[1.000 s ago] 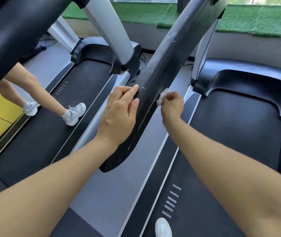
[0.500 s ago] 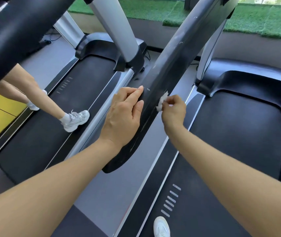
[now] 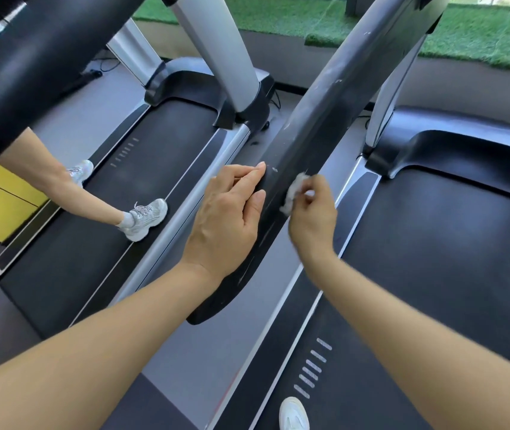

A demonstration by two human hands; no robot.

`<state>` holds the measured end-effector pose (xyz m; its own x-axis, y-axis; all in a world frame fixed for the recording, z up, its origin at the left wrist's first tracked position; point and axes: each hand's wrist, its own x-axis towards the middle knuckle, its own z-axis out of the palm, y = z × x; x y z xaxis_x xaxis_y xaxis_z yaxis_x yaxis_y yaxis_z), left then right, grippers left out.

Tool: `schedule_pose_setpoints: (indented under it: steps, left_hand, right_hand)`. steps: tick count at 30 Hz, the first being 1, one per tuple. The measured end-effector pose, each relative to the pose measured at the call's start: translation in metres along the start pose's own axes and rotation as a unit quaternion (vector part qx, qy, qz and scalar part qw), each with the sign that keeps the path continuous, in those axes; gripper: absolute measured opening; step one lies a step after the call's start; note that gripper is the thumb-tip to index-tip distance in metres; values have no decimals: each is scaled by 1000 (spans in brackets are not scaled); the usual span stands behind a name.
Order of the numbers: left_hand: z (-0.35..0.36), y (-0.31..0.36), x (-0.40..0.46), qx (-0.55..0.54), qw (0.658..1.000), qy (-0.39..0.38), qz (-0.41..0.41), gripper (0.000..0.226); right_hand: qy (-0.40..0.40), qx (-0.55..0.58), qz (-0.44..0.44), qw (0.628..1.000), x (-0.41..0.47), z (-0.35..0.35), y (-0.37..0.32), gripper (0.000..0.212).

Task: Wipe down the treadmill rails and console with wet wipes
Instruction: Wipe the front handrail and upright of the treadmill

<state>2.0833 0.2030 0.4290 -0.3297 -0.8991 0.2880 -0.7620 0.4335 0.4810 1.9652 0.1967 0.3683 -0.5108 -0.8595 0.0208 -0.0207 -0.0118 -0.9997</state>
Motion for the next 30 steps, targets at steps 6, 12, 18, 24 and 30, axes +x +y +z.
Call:
schedule_pose_setpoints:
  steps: [6,12,18,24,30]
  left_hand:
    - [0,2,0,-3,1000,-3,3,43]
    - [-1,4,1,5,1000,5,6,43]
    - [-1,1,0,4,1000,-1,1,43]
    - [-1,1,0,-3,1000,-10,-5,44]
    - [-1,1,0,-5,1000,-8,-8,44]
  right_hand:
    - [100,-10,100,990,73,-8,6,36]
    - [-38,26,-7,999,-30,0,-5,22]
    - [38,9,56,998,29,-6,-10,27]
    - [107,13,106,989,42,4,5,26]
    - [3,45,58,997,-32,7,-5,23]
